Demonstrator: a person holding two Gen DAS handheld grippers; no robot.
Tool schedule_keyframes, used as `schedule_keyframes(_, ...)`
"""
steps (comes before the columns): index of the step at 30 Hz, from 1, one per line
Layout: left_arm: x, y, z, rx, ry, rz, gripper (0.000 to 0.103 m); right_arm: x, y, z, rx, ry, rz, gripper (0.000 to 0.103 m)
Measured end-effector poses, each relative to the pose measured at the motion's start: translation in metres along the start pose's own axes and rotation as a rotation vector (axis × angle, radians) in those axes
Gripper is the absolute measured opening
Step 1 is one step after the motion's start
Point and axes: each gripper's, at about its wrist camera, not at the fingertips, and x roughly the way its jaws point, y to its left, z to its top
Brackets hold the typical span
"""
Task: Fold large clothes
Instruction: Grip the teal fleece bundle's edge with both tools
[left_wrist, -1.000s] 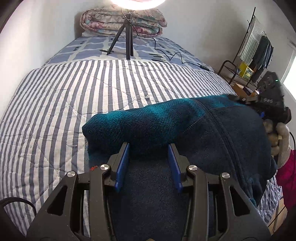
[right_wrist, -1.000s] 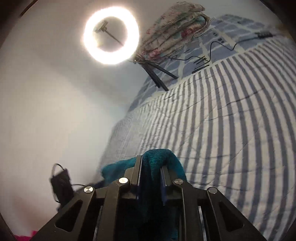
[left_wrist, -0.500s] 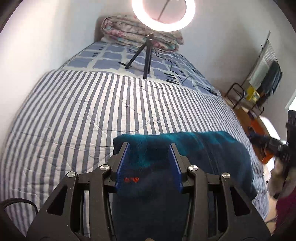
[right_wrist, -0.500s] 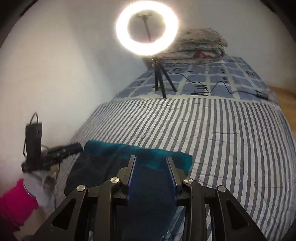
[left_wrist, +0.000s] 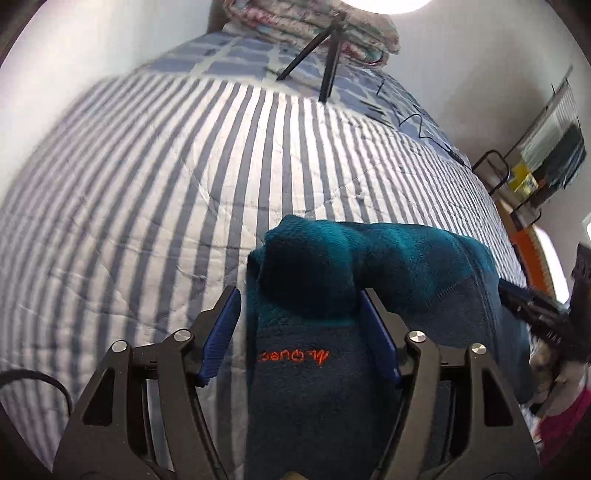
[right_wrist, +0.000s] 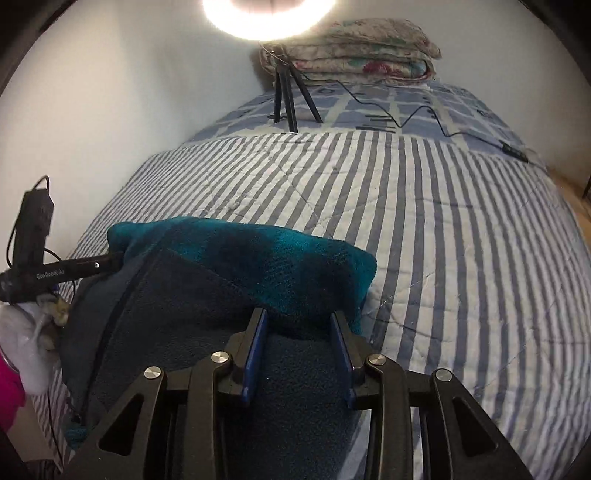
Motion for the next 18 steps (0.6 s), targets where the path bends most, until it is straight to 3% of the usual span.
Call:
schedule_keyframes(5,-0.054,-0.014,-0.021,0.081,-0.077,-0.016,0.062,-0.057,0.017,-0.010,-0.020,-0.057,0.044,0.036)
schedule_keyframes(8,-0.068,-0.020,-0.045,0.113,-0.067,-0.025,0.056,-0.070,0.034,-0.030,-0.063,-0.044,0.055,0.036)
schedule_keyframes(10,-0.067,-0.020,-0.060,0.111,-0.045,-0.025,0.051,-0.069,0.043,-0.046,-0.087,-0.011,0.054,0.036)
schedule_keyframes(15,-0.044,-0.006,-0.087,0.043,0.023,-0.038,0.050,-0.046,0.036,-0.082,-0.051,0.073,0.037,0.037)
schedule_keyframes(18,-0.039,-0.008,-0.093,0.099,0.022,-0.021,0.053,-0.035,0.036,-0.091,-0.066,0.090,0.023,0.037)
